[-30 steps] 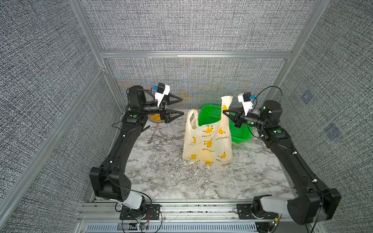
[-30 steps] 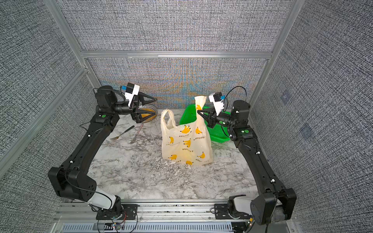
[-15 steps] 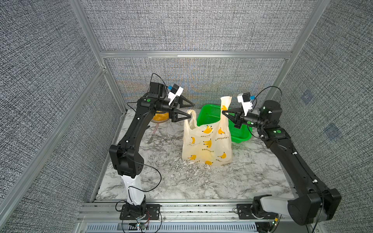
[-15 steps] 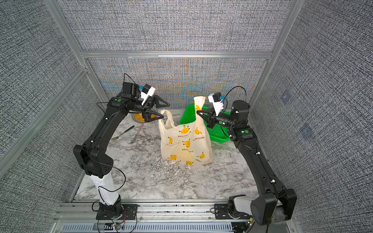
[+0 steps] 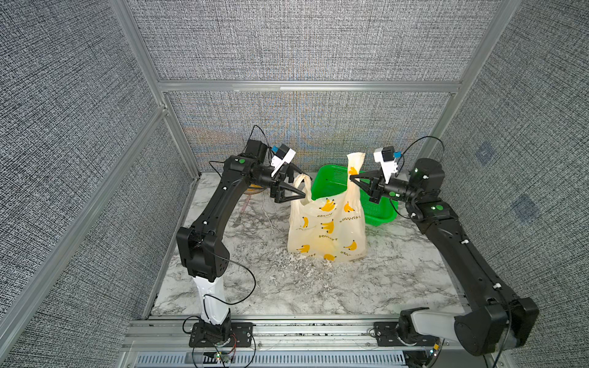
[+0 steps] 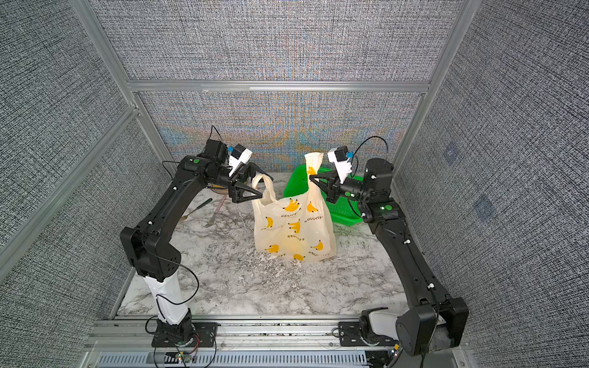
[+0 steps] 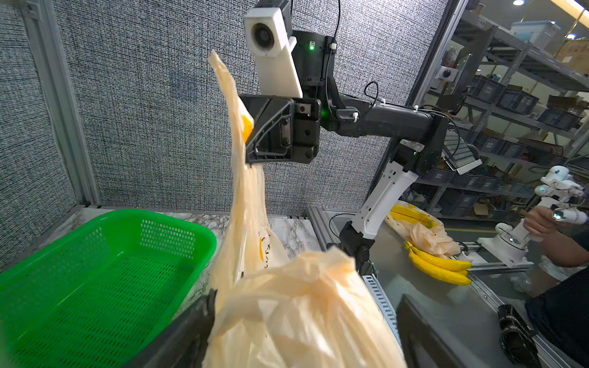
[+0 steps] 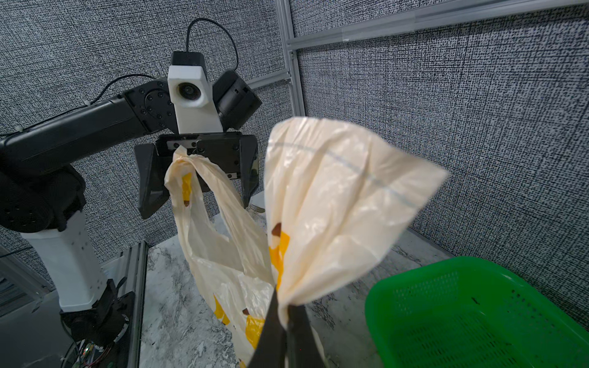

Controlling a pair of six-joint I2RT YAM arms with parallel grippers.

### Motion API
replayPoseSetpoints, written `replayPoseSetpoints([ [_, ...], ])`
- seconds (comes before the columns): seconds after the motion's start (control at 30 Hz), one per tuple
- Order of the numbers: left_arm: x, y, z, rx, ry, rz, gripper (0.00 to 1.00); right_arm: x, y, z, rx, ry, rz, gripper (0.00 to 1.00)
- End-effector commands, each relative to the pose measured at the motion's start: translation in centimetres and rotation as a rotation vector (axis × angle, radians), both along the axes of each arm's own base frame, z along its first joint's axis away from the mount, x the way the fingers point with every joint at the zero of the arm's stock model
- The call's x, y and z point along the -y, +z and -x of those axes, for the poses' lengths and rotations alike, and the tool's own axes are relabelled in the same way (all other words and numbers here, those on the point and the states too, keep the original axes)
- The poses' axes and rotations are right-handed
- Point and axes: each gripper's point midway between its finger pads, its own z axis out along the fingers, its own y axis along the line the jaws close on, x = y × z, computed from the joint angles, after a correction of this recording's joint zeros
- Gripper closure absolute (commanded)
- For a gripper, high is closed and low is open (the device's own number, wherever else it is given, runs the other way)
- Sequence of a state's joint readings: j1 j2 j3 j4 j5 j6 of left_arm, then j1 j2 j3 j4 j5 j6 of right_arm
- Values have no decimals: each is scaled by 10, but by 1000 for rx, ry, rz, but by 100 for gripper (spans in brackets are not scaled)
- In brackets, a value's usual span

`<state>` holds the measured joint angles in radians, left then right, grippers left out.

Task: Place the banana into a plastic bag & tie a knot
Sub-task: Cross the plastic bag at the center of the board.

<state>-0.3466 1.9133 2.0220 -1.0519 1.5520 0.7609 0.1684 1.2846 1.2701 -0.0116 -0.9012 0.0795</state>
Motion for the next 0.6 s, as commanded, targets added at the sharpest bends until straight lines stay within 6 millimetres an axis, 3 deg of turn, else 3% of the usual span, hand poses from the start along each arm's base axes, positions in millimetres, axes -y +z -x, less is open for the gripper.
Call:
replayPoseSetpoints([
  [0.0,-1,16,12,-41,-67,97,13,-3,0,2,2,19,-2,100],
  [0.1,1,18,14,-54,-60,98,24,-4,0,1,3,16,-2,100],
  [0.2,6,20,16,-78,-50,96,47,-5,-1,3,3,19,-1,100],
  [0.33,13,21,17,-126,-62,77,95,-4,-1,4,10,10,-1,100],
  [0.37,13,20,18,-133,-63,73,99,-3,-1,4,11,7,-1,100],
  [0.57,6,22,29,-123,-55,77,99,-1,-2,4,14,-21,2,100],
])
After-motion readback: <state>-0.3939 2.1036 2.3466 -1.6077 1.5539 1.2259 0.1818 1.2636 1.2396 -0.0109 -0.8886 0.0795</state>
